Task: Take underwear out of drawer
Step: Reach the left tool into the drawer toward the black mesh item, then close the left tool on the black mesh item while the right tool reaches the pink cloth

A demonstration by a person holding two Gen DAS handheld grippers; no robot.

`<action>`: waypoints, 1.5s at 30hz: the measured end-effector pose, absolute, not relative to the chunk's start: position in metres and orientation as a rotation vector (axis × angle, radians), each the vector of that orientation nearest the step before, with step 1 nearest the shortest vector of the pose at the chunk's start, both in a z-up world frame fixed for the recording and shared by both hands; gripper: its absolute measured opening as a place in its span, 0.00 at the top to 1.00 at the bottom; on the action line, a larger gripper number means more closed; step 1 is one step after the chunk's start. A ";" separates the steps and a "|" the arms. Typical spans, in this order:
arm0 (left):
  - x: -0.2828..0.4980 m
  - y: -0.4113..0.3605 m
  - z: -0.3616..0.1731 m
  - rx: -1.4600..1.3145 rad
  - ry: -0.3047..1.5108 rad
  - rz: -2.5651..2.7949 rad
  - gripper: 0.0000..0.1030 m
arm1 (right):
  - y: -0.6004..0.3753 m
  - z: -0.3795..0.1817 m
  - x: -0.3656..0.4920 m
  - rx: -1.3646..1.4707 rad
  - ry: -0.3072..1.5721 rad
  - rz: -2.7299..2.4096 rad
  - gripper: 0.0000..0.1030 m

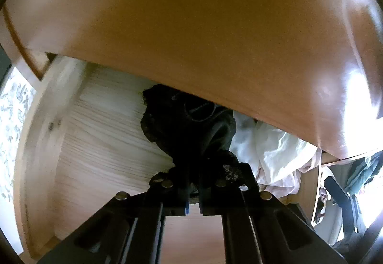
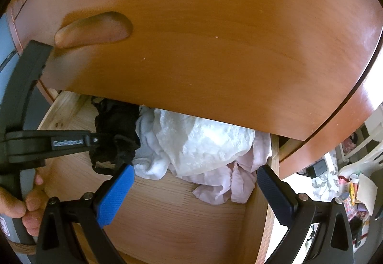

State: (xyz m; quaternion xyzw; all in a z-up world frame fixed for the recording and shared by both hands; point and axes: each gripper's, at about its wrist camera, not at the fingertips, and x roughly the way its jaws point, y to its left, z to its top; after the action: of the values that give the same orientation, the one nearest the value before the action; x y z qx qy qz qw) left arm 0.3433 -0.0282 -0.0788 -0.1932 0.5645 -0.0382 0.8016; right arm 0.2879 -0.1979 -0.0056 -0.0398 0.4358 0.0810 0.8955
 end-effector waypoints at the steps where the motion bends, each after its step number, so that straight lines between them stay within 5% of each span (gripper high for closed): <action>1: 0.342 -0.026 -0.078 -0.416 1.202 -0.080 0.96 | -0.198 -0.006 0.288 -0.084 0.904 0.168 0.00; 23: 0.286 0.016 -0.048 -0.310 0.951 -0.096 0.97 | -0.192 -0.014 0.293 -0.065 0.929 0.193 0.00; 36: 0.290 0.026 -0.046 -0.341 0.977 -0.131 0.97 | -0.161 -0.019 0.297 -0.293 0.969 0.213 0.00; 45: 0.291 0.040 -0.053 -0.404 1.033 -0.068 0.97 | -0.152 -0.032 0.319 -0.380 1.061 0.240 0.12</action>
State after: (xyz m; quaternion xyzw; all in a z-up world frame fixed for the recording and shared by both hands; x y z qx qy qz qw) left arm 0.2909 0.0402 -0.0535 -0.1919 0.4904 -0.0322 0.8495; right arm 0.3190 -0.1516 -0.0316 -0.1796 0.5015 0.1137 0.8386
